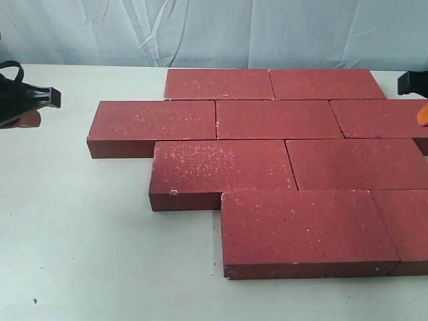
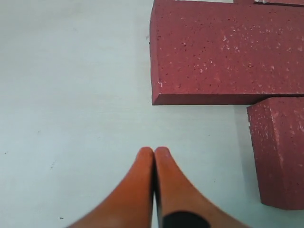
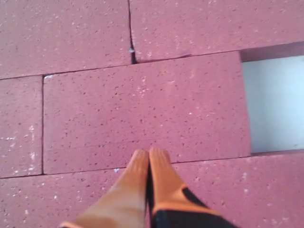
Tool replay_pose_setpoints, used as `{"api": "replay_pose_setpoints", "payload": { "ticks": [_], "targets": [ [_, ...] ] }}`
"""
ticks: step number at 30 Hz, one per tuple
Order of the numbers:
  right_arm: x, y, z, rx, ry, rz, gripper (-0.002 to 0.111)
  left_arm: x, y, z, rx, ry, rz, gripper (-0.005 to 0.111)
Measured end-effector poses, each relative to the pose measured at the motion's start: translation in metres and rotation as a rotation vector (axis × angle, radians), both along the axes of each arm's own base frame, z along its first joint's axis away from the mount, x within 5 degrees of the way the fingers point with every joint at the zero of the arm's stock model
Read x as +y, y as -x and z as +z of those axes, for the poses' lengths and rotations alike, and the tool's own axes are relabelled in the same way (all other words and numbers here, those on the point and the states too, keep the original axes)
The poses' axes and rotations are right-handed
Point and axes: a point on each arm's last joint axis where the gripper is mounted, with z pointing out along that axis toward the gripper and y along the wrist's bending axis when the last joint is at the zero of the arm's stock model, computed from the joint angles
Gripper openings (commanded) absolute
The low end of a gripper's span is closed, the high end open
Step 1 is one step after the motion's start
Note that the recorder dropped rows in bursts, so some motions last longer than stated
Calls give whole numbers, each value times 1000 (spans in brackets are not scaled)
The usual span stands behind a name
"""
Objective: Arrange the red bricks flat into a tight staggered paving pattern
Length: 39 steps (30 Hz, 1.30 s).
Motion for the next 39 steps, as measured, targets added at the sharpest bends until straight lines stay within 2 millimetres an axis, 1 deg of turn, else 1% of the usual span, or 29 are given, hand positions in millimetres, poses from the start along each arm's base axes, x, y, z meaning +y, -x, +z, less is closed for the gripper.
{"api": "replay_pose_setpoints", "payload": {
  "ticks": [7, 14, 15, 16, 17, 18, 19, 23, 28, 39],
  "targets": [
    [-4, 34, 15, -269, 54, -31, -1, 3, 23, -1, -68, 8, 18, 0],
    [-3, 71, 28, -461, 70, -48, -1, 7, 51, 9, -190, 14, 33, 0],
    [-3, 83, 28, -520, 75, -54, -1, 8, 59, 14, -227, 18, 35, 0],
    [-3, 87, 29, -548, 77, -57, -1, 9, 63, 16, -244, 20, 35, 0],
    [-3, 99, 29, -614, 80, -65, -1, 9, 72, 21, -275, 23, 35, 0],
    [-3, 105, 31, -651, 82, -68, -1, 10, 75, 23, -289, 25, 35, 0],
    [-3, 117, 34, -722, 89, -73, -1, 10, 83, 29, -322, 29, 34, 0],
    [-2, 139, 43, -838, 98, -78, -1, 11, 101, 43, -372, 38, 25, 0],
    [-2, 149, 50, -893, 99, -80, -1, 12, 113, 51, -408, 34, 17, 0],
    [-2, 150, 50, -895, 97, -81, -1, 12, 114, 51, -412, 34, 17, 0]
  ]
}}
